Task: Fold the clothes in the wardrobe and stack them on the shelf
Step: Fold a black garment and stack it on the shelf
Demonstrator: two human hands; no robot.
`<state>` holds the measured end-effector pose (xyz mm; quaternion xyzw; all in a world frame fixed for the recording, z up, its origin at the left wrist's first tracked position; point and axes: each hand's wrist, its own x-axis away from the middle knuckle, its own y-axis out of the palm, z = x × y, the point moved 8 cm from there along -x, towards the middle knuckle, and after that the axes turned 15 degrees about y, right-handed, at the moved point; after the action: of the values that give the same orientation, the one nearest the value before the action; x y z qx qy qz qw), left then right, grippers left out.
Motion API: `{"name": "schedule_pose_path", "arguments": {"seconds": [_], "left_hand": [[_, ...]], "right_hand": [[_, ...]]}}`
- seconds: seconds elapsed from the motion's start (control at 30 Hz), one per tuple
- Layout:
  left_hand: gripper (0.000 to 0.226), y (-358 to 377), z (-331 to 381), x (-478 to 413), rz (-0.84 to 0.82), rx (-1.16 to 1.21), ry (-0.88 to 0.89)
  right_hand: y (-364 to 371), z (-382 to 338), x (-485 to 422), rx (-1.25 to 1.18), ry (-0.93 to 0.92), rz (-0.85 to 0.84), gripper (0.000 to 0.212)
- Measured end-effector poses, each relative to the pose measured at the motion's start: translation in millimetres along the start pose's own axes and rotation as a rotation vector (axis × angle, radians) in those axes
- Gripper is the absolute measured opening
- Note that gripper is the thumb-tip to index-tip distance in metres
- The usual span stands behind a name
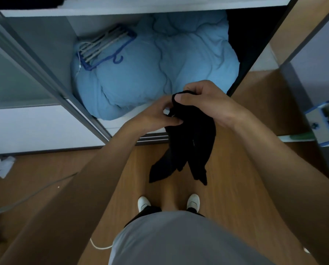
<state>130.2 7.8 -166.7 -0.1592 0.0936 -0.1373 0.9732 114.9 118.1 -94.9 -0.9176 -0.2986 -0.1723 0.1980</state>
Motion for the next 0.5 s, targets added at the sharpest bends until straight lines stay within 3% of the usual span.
{"name": "schedule_pose_path", "arguments": {"seconds": [0.1, 0.23, 0.4, 0.5], "left_hand": [[0.035, 7.4, -3.7, 2.4, -0.137, -0.081, 0.103], [0.023, 7.9, -51.8, 27.2, -0.215, -0.089, -0.099], [0.012, -27.1, -83.2, 53.0, 0.225, 0.132, -0.263], [0.010, -50.3, -86.6, 56.9, 0.365, 0.063, -0.311]], "right_hand": [[-2.1, 1.4, 4.4, -0.006, -0.019, -0.043, 0.034], [-13.1, 10.1, 6.3, -0.070, -0.024, -0.002, 0.033], [-30.2, 43.2, 1.2, -0.003, 0.069, 0.059, 0.024], [-27.0, 72.1, 0.2, 0.213, 0.217, 0.016, 0.028]]}}
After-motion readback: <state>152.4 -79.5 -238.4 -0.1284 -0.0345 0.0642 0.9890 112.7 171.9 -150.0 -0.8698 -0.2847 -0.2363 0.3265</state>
